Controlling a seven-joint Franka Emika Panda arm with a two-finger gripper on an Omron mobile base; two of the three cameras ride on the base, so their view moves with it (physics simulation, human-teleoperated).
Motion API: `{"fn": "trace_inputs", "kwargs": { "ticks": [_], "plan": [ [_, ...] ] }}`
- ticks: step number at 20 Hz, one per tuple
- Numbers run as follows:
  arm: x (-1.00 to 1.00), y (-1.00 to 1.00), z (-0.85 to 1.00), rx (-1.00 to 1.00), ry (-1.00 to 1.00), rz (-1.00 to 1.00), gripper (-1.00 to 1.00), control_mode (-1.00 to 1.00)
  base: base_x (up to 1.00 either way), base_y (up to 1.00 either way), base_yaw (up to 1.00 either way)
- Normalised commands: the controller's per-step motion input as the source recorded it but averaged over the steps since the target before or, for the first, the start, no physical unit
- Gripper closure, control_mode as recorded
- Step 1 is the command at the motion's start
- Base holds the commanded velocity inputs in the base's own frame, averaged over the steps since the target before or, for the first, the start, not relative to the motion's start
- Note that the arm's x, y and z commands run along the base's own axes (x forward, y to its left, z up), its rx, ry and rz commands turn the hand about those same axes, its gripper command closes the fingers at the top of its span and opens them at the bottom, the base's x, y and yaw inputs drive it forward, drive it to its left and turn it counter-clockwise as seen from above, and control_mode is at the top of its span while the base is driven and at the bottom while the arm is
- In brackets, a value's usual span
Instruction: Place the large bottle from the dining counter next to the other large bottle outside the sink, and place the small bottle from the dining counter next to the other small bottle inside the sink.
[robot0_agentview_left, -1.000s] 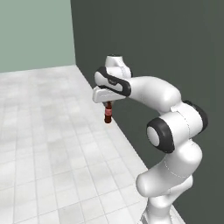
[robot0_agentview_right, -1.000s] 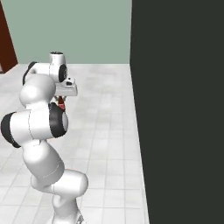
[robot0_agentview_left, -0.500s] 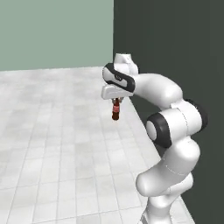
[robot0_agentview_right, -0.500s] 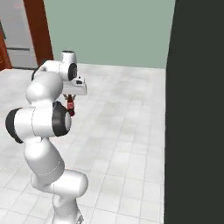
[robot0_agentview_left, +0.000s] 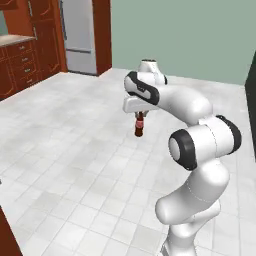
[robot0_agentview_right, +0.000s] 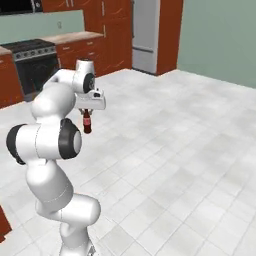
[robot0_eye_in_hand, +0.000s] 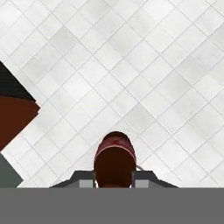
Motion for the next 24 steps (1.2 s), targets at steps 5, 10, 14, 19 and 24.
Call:
{"fn": "trace_inputs", "kwargs": {
  "ticks": [5,10,14,19,24],
  "plan": [
    [0.00,0.00,0.00,0.00,0.00,0.00,1.00,1.00,0.34,-0.01,0.86],
    [0.00,0.00,0.00,0.00,0.00,0.00,1.00,1.00,0.35,-0.49,0.67],
    [0.00,0.00,0.00,0.00,0.00,0.00,1.00,1.00,0.69,-0.85,0.52],
    [0.00,0.00,0.00,0.00,0.00,0.00,1.00,1.00,0.78,-0.88,0.46],
    [0.00,0.00,0.00,0.00,0.00,0.00,1.00,1.00,0.91,-0.88,0.45]
  ]
}}
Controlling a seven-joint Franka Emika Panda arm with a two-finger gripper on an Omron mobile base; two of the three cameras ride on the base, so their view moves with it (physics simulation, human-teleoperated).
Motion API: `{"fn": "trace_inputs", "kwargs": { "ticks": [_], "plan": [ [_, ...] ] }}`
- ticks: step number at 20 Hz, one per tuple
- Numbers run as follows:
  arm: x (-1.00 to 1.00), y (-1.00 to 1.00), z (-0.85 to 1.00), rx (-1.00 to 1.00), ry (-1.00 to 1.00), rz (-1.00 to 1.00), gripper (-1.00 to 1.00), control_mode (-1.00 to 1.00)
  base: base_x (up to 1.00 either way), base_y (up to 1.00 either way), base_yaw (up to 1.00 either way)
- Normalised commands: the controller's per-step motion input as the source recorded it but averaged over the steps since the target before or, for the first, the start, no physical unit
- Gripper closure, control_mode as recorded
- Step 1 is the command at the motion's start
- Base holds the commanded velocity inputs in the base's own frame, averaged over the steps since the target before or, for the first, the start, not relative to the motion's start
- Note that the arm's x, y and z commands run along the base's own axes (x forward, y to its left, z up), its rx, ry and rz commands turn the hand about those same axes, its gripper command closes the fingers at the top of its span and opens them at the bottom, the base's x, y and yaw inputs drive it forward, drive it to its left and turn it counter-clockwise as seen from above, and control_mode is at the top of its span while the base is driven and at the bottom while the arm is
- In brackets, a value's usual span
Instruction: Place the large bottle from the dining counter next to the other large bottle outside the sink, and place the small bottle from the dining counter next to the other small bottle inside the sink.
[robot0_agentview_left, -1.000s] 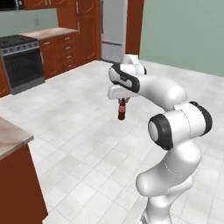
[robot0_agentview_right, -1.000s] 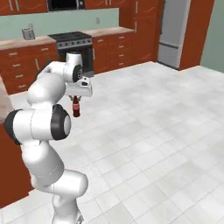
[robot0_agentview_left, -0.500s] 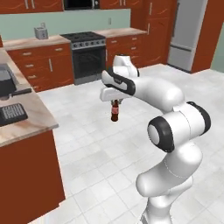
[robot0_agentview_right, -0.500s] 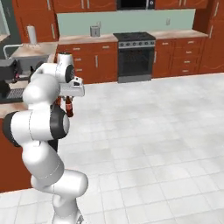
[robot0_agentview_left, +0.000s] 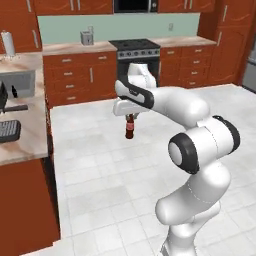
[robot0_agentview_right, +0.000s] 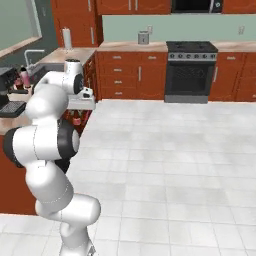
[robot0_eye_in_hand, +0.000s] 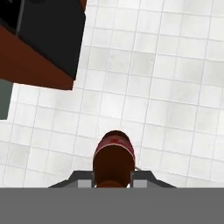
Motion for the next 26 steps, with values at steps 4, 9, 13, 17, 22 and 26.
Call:
{"fn": "trace_inputs", "kwargs": {
  "ticks": [4,9,13,17,22,26],
  "plan": [
    [0.00,0.00,0.00,0.00,0.00,0.00,1.00,1.00,1.00,-0.89,0.46],
    [0.00,0.00,0.00,0.00,0.00,0.00,1.00,1.00,1.00,-0.86,0.49],
    [0.00,0.00,0.00,0.00,0.00,0.00,1.00,1.00,0.99,-0.79,0.52],
    [0.00,0.00,0.00,0.00,0.00,0.00,1.00,1.00,0.97,-0.72,0.55],
    [0.00,0.00,0.00,0.00,0.00,0.00,1.00,1.00,0.88,-0.82,0.56],
    [0.00,0.00,0.00,0.00,0.00,0.00,1.00,1.00,0.53,-0.95,0.50]
  ]
}}
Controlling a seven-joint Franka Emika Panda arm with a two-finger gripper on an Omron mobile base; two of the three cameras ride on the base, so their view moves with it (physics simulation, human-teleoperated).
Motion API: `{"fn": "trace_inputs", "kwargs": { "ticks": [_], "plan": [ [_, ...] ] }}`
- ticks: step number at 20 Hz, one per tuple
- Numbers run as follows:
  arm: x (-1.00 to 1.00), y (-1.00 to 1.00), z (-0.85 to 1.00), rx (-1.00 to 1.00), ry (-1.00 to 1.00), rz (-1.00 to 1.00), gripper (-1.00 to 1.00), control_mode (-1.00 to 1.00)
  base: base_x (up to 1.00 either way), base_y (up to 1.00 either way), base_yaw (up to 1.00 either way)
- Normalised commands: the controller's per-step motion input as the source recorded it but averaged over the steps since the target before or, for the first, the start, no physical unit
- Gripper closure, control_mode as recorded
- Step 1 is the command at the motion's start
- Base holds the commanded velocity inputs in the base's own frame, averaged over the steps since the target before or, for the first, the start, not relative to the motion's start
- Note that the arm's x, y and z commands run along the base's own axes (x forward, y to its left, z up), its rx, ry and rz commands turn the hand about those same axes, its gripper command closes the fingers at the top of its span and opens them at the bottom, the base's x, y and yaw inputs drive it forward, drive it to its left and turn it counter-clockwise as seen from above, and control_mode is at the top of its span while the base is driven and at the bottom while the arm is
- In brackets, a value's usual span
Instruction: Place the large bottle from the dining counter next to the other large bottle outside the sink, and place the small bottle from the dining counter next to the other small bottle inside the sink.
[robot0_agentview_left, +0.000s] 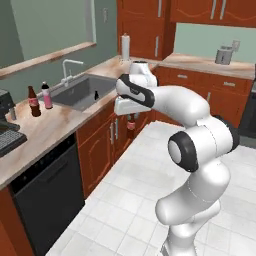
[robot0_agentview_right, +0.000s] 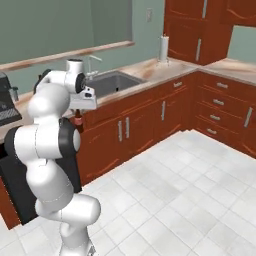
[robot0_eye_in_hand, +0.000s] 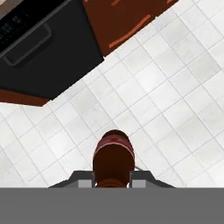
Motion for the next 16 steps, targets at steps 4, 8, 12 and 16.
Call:
{"fn": "trace_inputs", "kwargs": {
  "ticks": [4,8,12,16],
  "plan": [
    [0.00,0.00,0.00,0.00,0.00,0.00,1.00,1.00,0.16,-0.99,0.42],
    [0.00,0.00,0.00,0.00,0.00,0.00,1.00,1.00,0.23,-1.00,0.37],
    [0.00,0.00,0.00,0.00,0.00,0.00,1.00,1.00,0.76,-0.91,0.34],
    [0.00,0.00,0.00,0.00,0.00,0.00,1.00,1.00,0.86,-0.91,0.33]
  ]
}}
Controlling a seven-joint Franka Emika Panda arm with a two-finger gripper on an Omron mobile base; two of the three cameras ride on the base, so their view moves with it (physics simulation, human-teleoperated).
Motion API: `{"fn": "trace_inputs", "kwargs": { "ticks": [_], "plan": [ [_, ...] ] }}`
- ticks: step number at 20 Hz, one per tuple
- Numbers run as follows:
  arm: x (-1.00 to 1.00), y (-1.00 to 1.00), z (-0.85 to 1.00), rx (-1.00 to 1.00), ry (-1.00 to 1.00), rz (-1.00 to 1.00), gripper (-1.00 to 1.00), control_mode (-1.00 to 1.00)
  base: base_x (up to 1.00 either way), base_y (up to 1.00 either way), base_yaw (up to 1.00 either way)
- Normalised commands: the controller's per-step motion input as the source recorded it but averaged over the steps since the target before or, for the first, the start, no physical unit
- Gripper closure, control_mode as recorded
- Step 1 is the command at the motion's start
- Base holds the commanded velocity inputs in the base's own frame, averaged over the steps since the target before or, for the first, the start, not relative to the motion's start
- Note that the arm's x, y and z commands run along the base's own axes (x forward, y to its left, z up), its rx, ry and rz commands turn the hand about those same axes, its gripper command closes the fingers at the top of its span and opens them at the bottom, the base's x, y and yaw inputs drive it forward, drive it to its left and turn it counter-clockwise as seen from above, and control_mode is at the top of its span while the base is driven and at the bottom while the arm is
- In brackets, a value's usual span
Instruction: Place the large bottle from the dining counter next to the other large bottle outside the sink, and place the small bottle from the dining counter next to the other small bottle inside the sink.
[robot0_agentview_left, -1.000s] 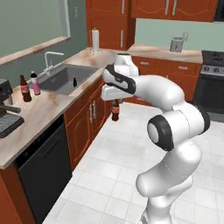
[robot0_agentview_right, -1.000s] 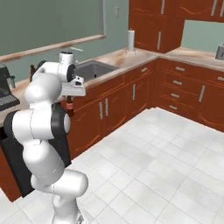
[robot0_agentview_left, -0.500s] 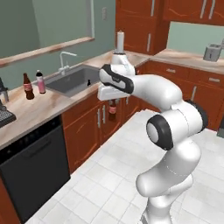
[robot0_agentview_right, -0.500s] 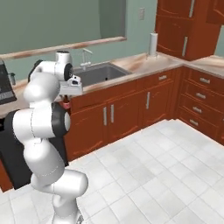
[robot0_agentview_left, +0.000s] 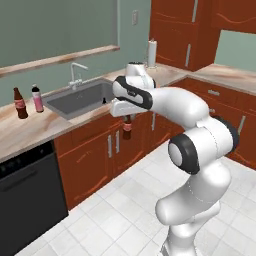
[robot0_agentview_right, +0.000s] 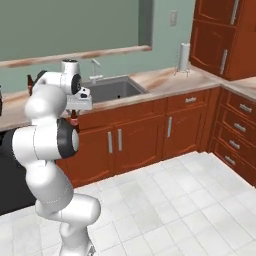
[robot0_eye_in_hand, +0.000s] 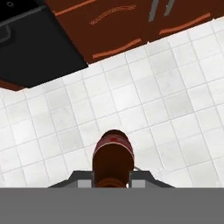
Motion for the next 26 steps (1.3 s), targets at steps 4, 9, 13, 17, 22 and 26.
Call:
{"fn": "trace_inputs", "kwargs": {
  "ticks": [4,9,13,17,22,26],
  "plan": [
    [0.00,0.00,0.00,0.00,0.00,0.00,1.00,1.00,0.71,-0.86,0.31],
    [0.00,0.00,0.00,0.00,0.00,0.00,1.00,1.00,0.56,-0.67,0.27],
    [0.00,0.00,0.00,0.00,0.00,0.00,1.00,1.00,0.68,-0.54,0.24],
    [0.00,0.00,0.00,0.00,0.00,0.00,1.00,1.00,0.68,-0.33,0.22],
    [0.00,0.00,0.00,0.00,0.00,0.00,1.00,1.00,0.75,-0.13,0.23],
    [0.00,0.00,0.00,0.00,0.00,0.00,1.00,1.00,0.40,-0.06,0.33]
  ]
}}
